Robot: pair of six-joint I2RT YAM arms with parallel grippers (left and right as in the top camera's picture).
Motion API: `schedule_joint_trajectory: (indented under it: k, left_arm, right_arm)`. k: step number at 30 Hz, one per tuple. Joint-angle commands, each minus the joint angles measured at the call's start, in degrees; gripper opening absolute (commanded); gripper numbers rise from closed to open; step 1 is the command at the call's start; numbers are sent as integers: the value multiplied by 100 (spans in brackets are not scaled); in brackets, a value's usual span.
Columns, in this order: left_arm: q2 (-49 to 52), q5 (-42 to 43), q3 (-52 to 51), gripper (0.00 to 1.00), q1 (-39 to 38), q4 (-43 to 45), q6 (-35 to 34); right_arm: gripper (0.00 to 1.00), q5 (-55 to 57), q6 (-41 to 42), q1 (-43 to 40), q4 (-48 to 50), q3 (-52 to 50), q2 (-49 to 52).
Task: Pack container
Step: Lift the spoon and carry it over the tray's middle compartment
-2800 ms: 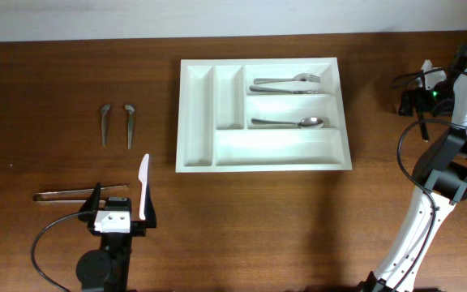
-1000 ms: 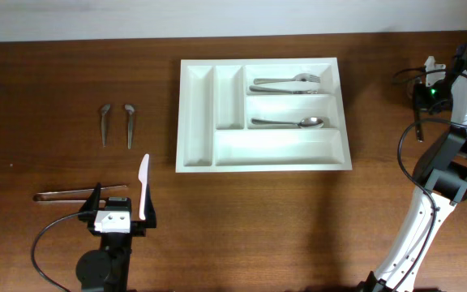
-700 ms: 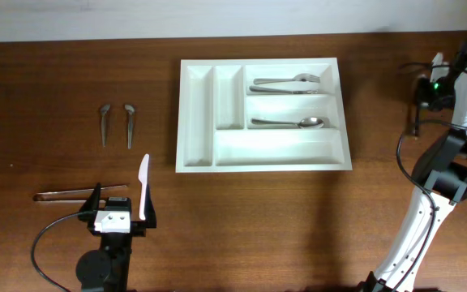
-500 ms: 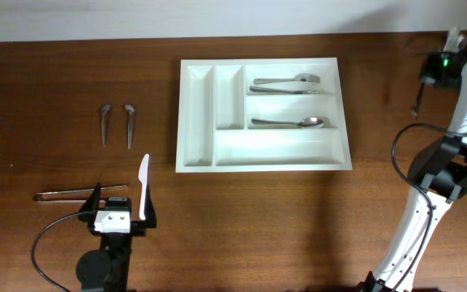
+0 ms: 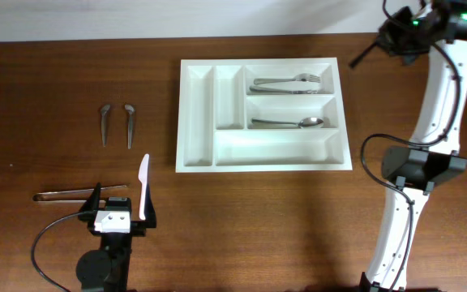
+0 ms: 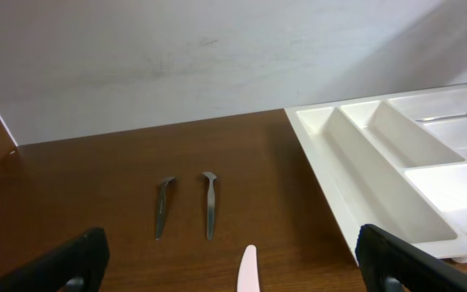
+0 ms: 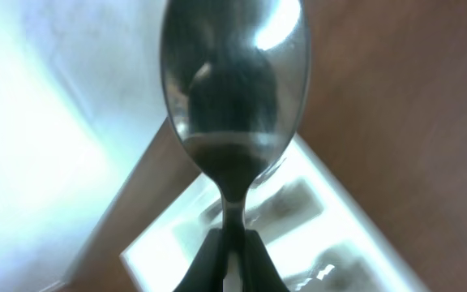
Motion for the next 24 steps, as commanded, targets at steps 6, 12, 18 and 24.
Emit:
schedule_joint_trajectory:
  k: [6,12,18,24]
  left_arm:
    - [-35,-42,-31,99,-11,-7,57]
    - [-35,-42,-31,99,-11,-7,57]
    - [-35,-42,-31,99,-11,-7,57]
    - [-35,-42,-31,99,-11,-7,57]
  right_arm:
    - [4,520,3672,715,-920,66,-105]
    - [4,855,4317,1252,-1121,50,-94]
    - [4,1394,5292,1814,-1119,-72,-92]
    - [4,1891,5864,2146,-1099,-682,-85]
